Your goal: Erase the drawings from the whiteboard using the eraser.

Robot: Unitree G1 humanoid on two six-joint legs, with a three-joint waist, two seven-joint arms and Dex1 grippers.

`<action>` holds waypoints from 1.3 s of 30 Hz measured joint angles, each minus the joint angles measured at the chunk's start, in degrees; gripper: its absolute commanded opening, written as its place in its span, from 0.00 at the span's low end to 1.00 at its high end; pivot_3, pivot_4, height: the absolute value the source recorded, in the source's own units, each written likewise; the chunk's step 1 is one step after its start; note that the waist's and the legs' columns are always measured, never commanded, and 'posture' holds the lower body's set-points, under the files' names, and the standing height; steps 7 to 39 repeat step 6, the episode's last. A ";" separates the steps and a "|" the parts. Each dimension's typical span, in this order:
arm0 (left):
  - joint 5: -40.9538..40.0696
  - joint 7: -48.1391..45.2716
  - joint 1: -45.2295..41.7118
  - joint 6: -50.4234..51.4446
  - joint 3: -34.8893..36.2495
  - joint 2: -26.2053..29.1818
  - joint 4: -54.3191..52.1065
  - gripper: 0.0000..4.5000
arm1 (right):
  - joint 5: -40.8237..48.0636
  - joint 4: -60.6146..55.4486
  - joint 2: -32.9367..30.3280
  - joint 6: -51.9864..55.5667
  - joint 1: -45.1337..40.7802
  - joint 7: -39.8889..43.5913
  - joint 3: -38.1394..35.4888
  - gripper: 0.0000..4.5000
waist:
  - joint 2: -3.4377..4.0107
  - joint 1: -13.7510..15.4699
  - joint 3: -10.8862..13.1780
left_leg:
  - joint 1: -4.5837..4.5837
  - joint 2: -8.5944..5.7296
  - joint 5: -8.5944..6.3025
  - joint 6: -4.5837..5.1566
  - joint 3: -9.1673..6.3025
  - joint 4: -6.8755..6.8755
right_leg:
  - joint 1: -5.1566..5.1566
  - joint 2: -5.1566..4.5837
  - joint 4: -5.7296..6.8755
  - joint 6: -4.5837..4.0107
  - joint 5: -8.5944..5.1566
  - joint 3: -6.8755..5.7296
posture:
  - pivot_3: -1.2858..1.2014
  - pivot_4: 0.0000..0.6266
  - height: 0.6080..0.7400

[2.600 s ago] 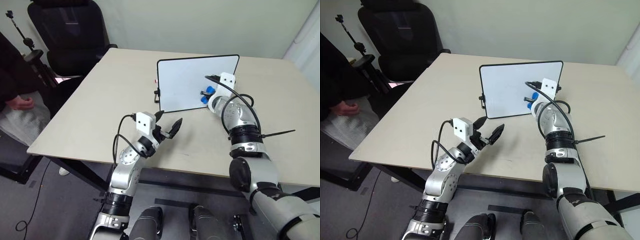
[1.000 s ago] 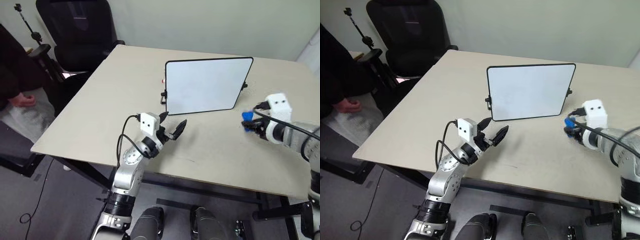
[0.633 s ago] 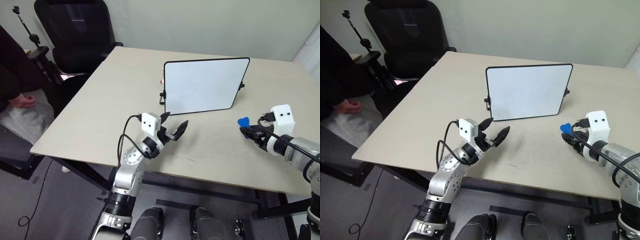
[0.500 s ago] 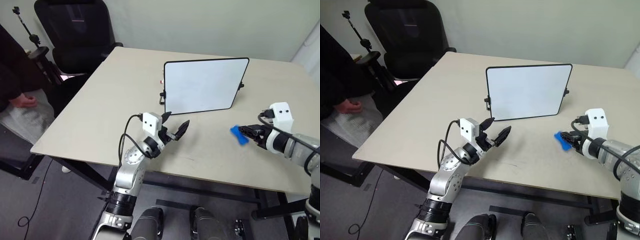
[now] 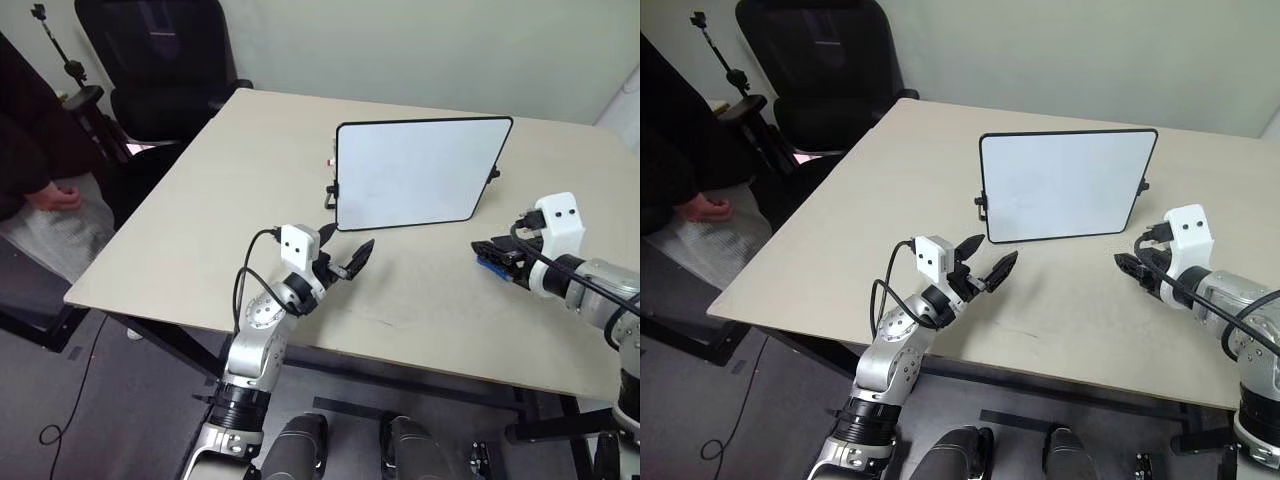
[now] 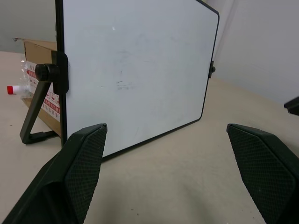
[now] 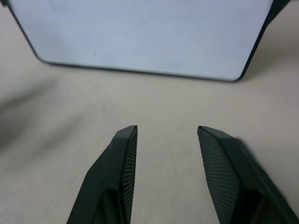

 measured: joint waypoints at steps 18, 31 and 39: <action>-0.28 0.01 0.01 0.00 0.04 0.06 0.00 1.00 | -0.91 0.01 0.06 -1.68 1.35 -0.02 0.03 0.48 | 0.00 0.03 0.00 | -0.02 0.00 -0.08 0.10 -0.01 0.00 | 0.01 0.00 0.00 0.18 -0.10 -0.01 | 0.52 0.24 1.00; -0.28 0.01 0.01 0.00 0.04 0.06 0.00 1.00 | -0.91 0.01 0.06 -1.68 1.35 -0.02 0.03 0.48 | 0.00 0.03 0.00 | -0.02 0.00 -0.08 0.10 -0.01 0.00 | 0.01 0.00 0.00 0.18 -0.10 -0.01 | 0.52 0.24 1.00; -0.28 0.01 0.01 0.00 0.04 0.06 0.00 1.00 | -0.91 0.01 0.06 -1.68 1.35 -0.02 0.03 0.48 | 0.00 0.03 0.00 | -0.02 0.00 -0.08 0.10 -0.01 0.00 | 0.01 0.00 0.00 0.18 -0.10 -0.01 | 0.52 0.24 1.00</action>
